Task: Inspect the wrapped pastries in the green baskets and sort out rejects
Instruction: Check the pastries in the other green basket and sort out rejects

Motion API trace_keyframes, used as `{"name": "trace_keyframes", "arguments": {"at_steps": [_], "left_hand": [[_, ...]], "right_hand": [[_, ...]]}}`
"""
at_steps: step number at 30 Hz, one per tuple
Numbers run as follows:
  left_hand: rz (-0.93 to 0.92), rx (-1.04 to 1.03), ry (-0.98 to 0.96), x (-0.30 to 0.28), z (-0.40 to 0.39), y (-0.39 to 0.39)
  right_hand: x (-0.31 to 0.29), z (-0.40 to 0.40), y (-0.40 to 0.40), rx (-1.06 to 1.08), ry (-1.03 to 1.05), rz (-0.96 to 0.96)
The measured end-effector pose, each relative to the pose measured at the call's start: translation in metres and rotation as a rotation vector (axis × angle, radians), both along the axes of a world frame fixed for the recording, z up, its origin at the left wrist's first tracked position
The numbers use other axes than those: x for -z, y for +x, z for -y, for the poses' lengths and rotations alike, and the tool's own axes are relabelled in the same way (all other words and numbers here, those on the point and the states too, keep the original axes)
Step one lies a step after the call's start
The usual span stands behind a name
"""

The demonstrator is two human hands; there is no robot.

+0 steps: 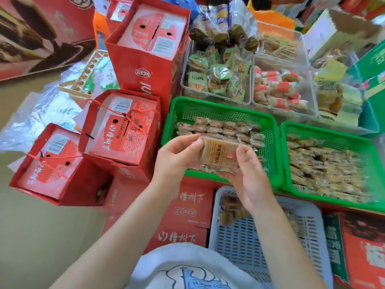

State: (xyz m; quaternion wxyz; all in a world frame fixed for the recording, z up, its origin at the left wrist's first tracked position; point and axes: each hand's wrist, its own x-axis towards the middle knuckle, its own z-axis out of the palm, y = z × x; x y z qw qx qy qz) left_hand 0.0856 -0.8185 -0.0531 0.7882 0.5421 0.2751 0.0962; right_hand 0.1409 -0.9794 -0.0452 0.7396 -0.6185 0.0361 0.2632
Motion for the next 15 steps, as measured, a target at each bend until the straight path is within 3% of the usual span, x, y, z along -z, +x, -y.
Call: {"name": "trace_keyframes", "arguments": {"at_steps": [6,11,15], "left_hand": [[0.067,0.036,0.38,-0.028,0.003,-0.033],[0.122,0.07,0.416,-0.048,0.009,-0.054],[0.153,0.163,0.518,-0.056,0.017,-0.061]], "right_hand": [[-0.028,0.009,-0.037,0.101,0.052,0.049],[-0.044,0.025,-0.057,0.261,-0.256,0.381],[-0.053,0.043,-0.066,0.289,-0.374,0.556]]}}
